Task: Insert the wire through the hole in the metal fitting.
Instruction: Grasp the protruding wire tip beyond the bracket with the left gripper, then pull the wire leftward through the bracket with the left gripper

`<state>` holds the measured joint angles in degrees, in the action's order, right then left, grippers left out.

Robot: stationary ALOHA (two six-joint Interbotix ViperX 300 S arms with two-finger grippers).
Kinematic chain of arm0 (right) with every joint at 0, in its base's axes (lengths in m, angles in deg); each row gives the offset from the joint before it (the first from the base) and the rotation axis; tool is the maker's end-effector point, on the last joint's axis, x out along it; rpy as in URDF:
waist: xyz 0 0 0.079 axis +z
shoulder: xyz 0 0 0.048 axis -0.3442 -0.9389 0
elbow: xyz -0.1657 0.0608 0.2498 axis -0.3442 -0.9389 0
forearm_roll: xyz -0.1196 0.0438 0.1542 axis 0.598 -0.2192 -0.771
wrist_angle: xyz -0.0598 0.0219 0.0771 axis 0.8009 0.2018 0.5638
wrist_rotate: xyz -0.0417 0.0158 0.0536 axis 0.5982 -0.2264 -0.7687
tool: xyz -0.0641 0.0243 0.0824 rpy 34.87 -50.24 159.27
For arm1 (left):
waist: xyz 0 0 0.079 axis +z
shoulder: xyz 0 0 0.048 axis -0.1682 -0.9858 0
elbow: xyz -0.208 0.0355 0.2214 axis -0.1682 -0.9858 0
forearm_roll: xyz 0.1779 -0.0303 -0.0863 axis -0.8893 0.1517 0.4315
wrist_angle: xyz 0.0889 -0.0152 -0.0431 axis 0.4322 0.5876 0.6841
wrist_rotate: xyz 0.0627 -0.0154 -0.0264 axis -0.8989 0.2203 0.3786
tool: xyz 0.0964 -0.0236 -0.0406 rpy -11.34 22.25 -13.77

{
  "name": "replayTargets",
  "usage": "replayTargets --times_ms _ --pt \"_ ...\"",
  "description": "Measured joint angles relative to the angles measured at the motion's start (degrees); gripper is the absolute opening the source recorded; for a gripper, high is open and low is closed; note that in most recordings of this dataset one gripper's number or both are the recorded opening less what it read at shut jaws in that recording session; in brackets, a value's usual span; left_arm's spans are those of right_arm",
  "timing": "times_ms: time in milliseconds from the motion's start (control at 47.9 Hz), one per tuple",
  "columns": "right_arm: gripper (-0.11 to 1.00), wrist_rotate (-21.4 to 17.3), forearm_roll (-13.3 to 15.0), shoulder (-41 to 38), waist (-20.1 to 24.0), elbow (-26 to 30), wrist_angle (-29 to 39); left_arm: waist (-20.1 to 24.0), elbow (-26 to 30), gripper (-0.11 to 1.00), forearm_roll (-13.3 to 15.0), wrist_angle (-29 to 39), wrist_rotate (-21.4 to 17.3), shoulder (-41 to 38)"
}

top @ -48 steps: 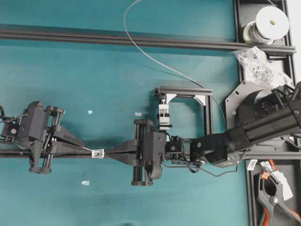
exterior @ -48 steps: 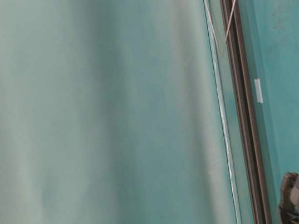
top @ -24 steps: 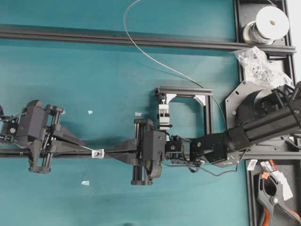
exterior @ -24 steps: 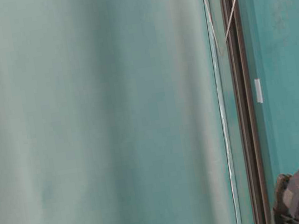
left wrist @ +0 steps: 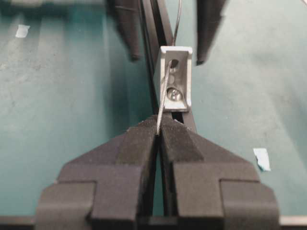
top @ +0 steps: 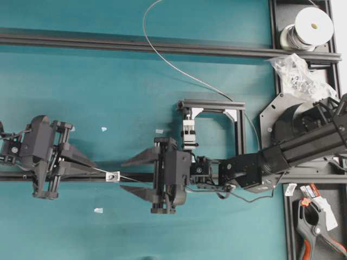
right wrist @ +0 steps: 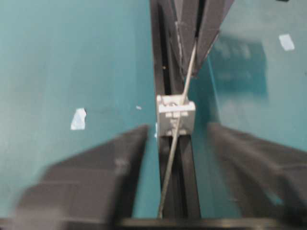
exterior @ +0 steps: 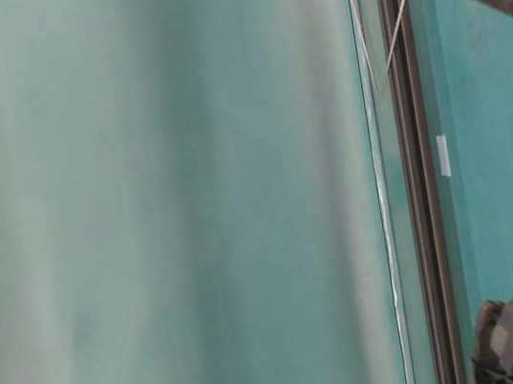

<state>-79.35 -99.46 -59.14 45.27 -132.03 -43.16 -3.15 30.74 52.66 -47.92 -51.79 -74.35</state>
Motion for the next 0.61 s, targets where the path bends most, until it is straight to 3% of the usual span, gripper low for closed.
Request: replayTargets --times_ms 605 --pt "0.87 0.00 0.00 3.43 0.00 -2.55 2.02 -0.09 -12.39 -0.11 0.00 2.29 0.18 11.60"
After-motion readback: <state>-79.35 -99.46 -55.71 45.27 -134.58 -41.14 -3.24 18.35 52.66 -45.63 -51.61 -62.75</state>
